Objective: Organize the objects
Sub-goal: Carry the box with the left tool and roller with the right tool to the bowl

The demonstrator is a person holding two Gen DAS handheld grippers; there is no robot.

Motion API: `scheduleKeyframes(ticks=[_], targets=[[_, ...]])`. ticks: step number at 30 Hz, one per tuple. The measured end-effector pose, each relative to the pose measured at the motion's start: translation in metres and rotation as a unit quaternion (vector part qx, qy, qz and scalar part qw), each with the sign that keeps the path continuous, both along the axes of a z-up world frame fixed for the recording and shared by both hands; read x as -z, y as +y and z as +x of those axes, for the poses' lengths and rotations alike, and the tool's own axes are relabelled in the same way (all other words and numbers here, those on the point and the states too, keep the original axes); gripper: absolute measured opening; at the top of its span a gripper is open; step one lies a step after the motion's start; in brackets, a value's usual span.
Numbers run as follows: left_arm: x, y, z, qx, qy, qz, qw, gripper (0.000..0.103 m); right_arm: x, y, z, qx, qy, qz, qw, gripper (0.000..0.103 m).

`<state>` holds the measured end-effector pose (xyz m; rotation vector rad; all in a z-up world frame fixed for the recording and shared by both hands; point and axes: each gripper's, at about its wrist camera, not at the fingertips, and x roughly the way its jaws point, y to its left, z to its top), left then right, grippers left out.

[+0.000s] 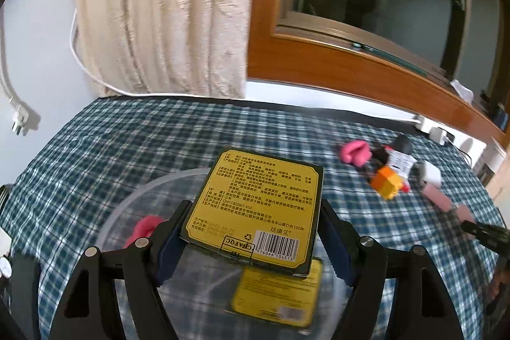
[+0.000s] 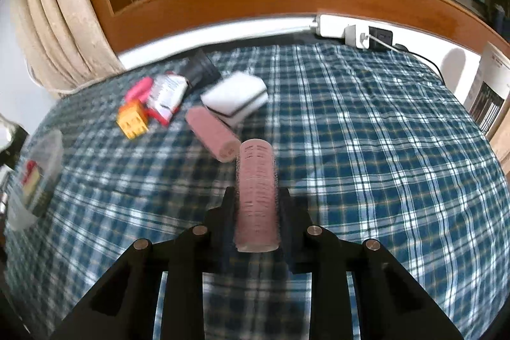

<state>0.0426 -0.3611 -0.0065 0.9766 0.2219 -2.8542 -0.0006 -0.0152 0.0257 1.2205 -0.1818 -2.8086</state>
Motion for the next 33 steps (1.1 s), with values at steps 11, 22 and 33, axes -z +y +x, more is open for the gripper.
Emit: scheduleKeyframes(ticks=[11,22,33], targets=[[0.010,-0.033,-0.010,-0.019,-0.008,0.018,0.9996,0.079,-0.036,-0.059,0.004,-0.050,0.046,-0.044,0.997,0.026],[0.014,-0.058,-0.011,-0.027,-0.002,0.054,0.9981,0.083,-0.044,-0.162,-0.017,-0.138,0.052,-0.057,0.987,0.026],[0.005,-0.073,0.003,-0.054,0.026,0.059,0.9965,0.088,-0.042,-0.253,-0.028,-0.217,0.048,-0.051,0.974,0.026]])
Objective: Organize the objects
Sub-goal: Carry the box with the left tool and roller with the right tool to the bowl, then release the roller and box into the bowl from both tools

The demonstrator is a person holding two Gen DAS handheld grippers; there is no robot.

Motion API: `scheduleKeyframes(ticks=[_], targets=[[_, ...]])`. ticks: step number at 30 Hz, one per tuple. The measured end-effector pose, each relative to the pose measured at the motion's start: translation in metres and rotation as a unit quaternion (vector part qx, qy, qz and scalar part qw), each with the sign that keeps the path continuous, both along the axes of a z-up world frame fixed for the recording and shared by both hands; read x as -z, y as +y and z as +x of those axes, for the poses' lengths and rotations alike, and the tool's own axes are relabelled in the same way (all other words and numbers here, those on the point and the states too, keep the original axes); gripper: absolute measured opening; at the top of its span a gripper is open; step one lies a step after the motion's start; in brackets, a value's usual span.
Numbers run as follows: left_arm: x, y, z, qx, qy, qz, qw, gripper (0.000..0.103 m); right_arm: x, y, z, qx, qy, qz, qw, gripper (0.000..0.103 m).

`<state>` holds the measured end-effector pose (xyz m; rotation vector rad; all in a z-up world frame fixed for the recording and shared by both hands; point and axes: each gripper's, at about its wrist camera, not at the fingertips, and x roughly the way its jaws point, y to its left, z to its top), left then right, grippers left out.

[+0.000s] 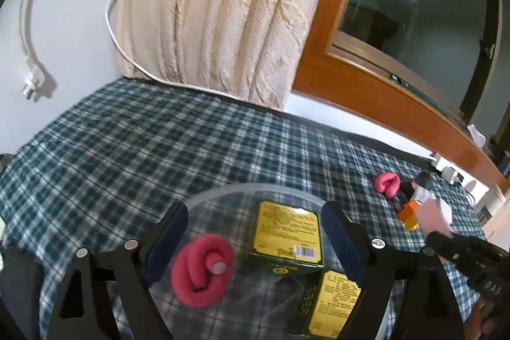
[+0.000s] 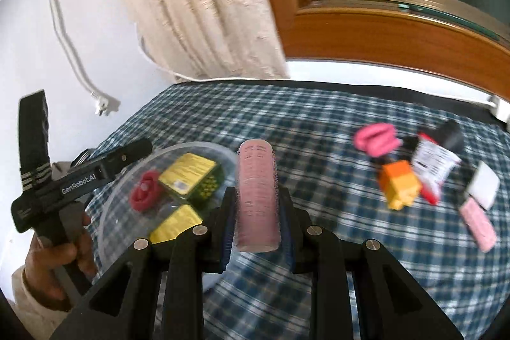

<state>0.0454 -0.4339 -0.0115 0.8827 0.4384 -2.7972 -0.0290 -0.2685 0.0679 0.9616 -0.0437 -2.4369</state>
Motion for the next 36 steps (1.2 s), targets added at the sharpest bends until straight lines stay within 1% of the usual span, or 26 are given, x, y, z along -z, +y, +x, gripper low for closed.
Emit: scheduleKeyframes(ticks=[3,10,19,26,32,34,36], targets=[[-0.005,-0.002,0.005,-0.013,0.011,-0.010,0.9998,0.095,0.004,-0.015,-0.004,-0.011,-0.003,0.008,1.000,0.026],[-0.012,0.002,0.010,-0.011,0.024,-0.020,0.9994,0.095,0.020,-0.040,-0.019,-0.030,-0.026,0.028,0.999,0.026],[-0.015,-0.001,0.014,-0.018,0.032,-0.010,0.9993,0.095,0.031,-0.061,-0.036,-0.062,-0.045,0.048,0.996,0.027],[-0.013,0.000,0.014,-0.016,0.028,-0.007,0.9995,0.095,0.031,-0.056,-0.036,-0.059,-0.048,0.028,0.997,0.034],[-0.012,0.002,0.013,-0.012,0.025,-0.009,0.9996,0.095,0.029,-0.047,-0.026,-0.051,-0.039,0.021,0.998,0.034],[-0.011,0.002,0.013,-0.014,0.024,-0.009,0.9996,0.095,0.028,-0.043,-0.023,-0.044,-0.036,0.021,0.998,0.036],[-0.011,0.002,0.012,-0.014,0.022,-0.009,0.9996,0.095,0.028,-0.036,-0.020,-0.034,-0.034,0.013,0.999,0.050]])
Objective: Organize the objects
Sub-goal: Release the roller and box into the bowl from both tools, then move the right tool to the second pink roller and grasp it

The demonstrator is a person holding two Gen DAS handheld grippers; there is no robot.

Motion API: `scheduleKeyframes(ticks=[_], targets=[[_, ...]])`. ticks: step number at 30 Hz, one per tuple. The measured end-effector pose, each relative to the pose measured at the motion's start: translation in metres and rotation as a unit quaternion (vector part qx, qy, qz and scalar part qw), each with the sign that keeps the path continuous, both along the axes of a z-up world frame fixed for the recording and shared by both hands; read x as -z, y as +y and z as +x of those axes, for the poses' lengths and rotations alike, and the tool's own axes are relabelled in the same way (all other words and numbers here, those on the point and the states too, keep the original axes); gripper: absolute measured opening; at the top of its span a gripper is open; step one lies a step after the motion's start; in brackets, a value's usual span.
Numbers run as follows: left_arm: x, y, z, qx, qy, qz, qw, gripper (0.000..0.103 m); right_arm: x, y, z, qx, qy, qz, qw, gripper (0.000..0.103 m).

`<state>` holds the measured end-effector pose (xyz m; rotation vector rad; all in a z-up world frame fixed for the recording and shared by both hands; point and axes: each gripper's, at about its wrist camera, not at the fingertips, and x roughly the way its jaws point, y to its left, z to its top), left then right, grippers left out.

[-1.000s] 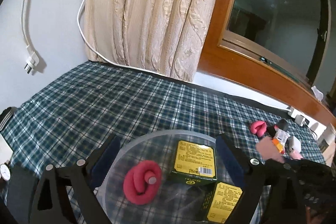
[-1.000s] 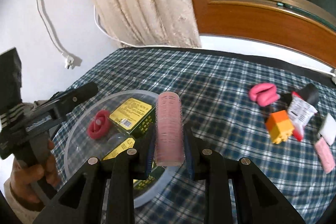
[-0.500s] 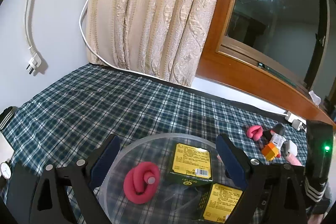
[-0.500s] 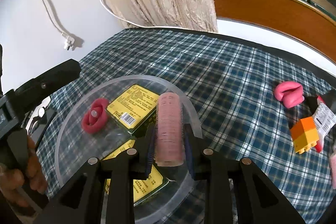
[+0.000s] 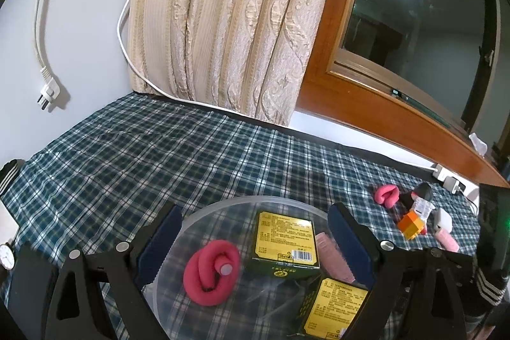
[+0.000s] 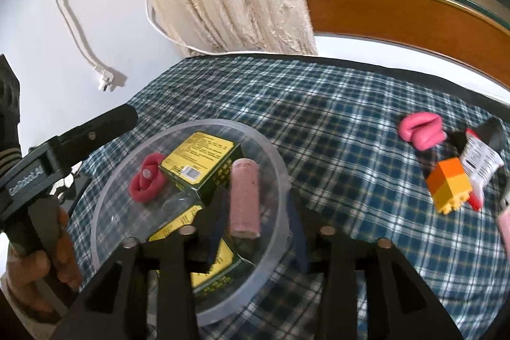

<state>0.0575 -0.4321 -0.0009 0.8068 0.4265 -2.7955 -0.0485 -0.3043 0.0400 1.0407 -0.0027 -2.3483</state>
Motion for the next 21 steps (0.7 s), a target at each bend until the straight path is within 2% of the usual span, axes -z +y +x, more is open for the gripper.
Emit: scheduleKeyframes(ticks=[1,3,9,21], targets=[[0.001,0.000,0.000,0.000,-0.001,0.000,1.0000,0.095,0.000,0.004,0.001,0.005,0.001,-0.004,1.000,0.053],[0.002,0.001,-0.001,0.001,-0.004,0.001,1.0000,0.102,-0.001,0.012,0.004,0.014,0.002,-0.009,1.000,0.057],[0.004,0.009,-0.003,0.007,-0.007,-0.012,0.9999,0.102,0.002,0.035,0.009,0.043,-0.002,-0.017,0.999,0.067],[0.012,0.018,-0.011,0.019,-0.027,-0.024,0.9992,0.102,0.014,0.097,0.008,0.124,-0.018,-0.024,0.992,0.072]])
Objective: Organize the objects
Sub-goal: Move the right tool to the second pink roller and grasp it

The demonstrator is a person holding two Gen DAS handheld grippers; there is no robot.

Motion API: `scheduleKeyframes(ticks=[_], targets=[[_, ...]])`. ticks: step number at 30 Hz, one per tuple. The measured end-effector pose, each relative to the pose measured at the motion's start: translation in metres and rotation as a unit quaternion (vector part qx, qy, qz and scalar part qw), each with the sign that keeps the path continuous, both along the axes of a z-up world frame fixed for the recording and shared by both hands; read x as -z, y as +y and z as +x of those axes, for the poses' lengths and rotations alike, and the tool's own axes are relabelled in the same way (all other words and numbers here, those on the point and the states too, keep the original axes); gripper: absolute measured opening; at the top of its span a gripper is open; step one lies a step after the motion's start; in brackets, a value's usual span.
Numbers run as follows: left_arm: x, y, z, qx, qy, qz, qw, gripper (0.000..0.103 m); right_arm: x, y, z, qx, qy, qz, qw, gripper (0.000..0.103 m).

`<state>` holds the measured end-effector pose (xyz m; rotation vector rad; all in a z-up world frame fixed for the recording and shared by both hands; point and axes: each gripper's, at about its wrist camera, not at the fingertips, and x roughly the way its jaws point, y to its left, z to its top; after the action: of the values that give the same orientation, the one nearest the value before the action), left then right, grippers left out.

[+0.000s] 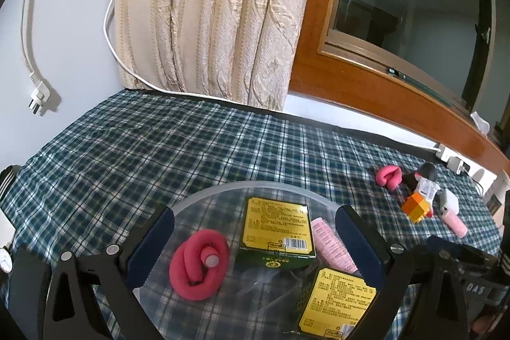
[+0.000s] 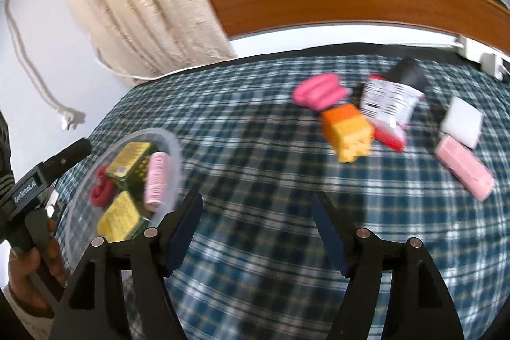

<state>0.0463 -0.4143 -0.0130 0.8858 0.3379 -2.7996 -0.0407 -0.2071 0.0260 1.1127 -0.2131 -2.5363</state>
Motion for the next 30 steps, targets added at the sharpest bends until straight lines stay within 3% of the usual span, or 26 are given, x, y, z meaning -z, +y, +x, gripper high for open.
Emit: scheduleKeyframes(ticks=[8,20,30], targets=[[0.007,0.010,-0.006,0.015,-0.017,-0.011,0.9997,0.102,0.000,0.047,0.001,0.054,0.002,-0.007,0.999,0.078],[0.012,0.017,-0.010,0.020,-0.029,-0.021,0.9992,0.102,-0.005,0.117,0.011,0.146,0.016,0.007,0.989,0.079],[0.014,0.020,-0.010,0.021,-0.036,-0.012,0.9990,0.102,-0.001,0.155,-0.003,0.165,0.006,0.031,0.986,0.079]])
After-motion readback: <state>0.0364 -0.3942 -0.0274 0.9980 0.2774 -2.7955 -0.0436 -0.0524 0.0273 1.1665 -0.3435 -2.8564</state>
